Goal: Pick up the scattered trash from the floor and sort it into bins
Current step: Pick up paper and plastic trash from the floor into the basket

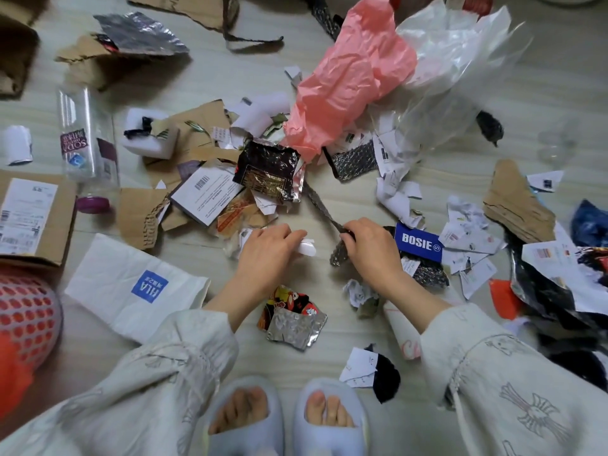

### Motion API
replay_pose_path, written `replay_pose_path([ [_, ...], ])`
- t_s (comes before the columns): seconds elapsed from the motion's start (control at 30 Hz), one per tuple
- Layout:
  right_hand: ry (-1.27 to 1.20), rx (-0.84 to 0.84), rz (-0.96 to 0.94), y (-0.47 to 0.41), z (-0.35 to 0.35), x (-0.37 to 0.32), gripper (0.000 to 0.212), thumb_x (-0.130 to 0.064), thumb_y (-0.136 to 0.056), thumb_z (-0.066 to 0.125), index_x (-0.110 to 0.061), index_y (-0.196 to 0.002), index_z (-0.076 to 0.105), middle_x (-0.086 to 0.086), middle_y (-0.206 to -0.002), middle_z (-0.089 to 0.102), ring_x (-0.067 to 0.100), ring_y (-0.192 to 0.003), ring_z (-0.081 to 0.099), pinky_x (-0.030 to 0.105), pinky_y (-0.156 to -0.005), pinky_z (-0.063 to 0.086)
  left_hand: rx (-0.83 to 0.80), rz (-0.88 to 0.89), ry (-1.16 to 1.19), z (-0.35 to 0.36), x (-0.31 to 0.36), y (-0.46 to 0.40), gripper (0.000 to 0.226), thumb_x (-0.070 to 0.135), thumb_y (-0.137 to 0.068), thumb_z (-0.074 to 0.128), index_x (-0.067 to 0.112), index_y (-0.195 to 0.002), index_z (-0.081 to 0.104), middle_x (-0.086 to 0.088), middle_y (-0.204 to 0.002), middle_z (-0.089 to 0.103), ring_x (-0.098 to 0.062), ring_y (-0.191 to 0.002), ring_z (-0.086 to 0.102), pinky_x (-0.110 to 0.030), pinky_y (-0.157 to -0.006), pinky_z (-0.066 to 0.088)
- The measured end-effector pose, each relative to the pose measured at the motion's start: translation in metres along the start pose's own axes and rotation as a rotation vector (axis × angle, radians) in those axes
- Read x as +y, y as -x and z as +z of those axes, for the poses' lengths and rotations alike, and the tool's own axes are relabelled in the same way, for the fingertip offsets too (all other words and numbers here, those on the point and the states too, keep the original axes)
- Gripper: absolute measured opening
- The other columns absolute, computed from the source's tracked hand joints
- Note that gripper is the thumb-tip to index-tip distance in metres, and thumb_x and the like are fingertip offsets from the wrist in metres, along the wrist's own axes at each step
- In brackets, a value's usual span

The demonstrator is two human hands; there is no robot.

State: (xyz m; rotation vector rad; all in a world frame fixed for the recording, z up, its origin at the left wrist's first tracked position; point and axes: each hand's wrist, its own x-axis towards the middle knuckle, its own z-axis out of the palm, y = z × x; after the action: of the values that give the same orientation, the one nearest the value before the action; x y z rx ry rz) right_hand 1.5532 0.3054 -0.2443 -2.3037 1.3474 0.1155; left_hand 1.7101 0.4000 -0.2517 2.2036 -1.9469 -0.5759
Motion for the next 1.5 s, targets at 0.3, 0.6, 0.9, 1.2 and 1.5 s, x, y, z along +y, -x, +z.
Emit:
replay_pose_path([
  [0.3,-0.119,0.168,-0.124,0.008,-0.036,-0.042,0.023,-0.016,-0.092,0.053,-0.008,-0.109,0.066,0.009,-0.098,0.059,0.022,-0.095,0.052,0.026,-0.075,0.036,0.198,-0.098,0.009,-0.052,0.003,0.012,0.034,-0.006,-0.082,0.047,0.011,-0.107,0.062,-0.011,-0.095,0.066,-0.032,-0.091,0.055,-0.036,-0.075,0.035],
  [0.6,-0.146,0.077,-0.428,0.045,-0.112,-0.15,0.021,-0.014,-0.087,0.061,-0.011,-0.106,0.07,0.007,-0.103,0.068,0.022,-0.098,0.057,0.035,-0.089,0.043,0.622,-0.226,-0.045,-0.151,-0.012,0.102,0.015,-0.009,-0.076,0.061,0.003,-0.085,0.056,-0.014,-0.079,0.054,-0.029,-0.07,0.05,-0.033,-0.061,0.035],
  [0.9,-0.181,-0.074,-0.803,0.102,-0.136,-0.335,0.022,-0.016,-0.086,0.062,-0.017,-0.106,0.072,0.003,-0.101,0.072,0.014,-0.084,0.061,0.025,-0.074,0.046,0.834,-0.653,-0.141,-0.226,-0.089,0.253,0.009,0.003,-0.079,0.058,0.002,-0.088,0.057,-0.024,-0.089,0.053,-0.04,-0.084,0.05,-0.042,-0.075,0.032],
  [1.2,-0.412,-0.424,-0.666,0.101,-0.063,-0.433,0.032,-0.004,-0.087,0.054,-0.004,-0.119,0.062,0.017,-0.109,0.068,0.032,-0.089,0.066,0.042,-0.087,0.053,0.959,-0.871,0.094,-0.234,-0.131,0.298,0.045,-0.008,-0.078,0.038,0.004,-0.119,0.054,-0.022,-0.113,0.05,-0.038,-0.107,0.049,-0.041,-0.095,0.037],
  [1.5,-0.475,-0.484,-0.39,0.044,-0.077,-0.331,0.032,-0.009,-0.093,0.052,-0.004,-0.124,0.055,0.014,-0.11,0.065,0.025,-0.089,0.066,0.035,-0.081,0.056,0.845,-0.514,0.058,-0.212,-0.105,0.209,0.038,0.004,-0.075,0.036,0.005,-0.106,0.058,-0.016,-0.101,0.057,-0.033,-0.096,0.051,-0.037,-0.086,0.039],
])
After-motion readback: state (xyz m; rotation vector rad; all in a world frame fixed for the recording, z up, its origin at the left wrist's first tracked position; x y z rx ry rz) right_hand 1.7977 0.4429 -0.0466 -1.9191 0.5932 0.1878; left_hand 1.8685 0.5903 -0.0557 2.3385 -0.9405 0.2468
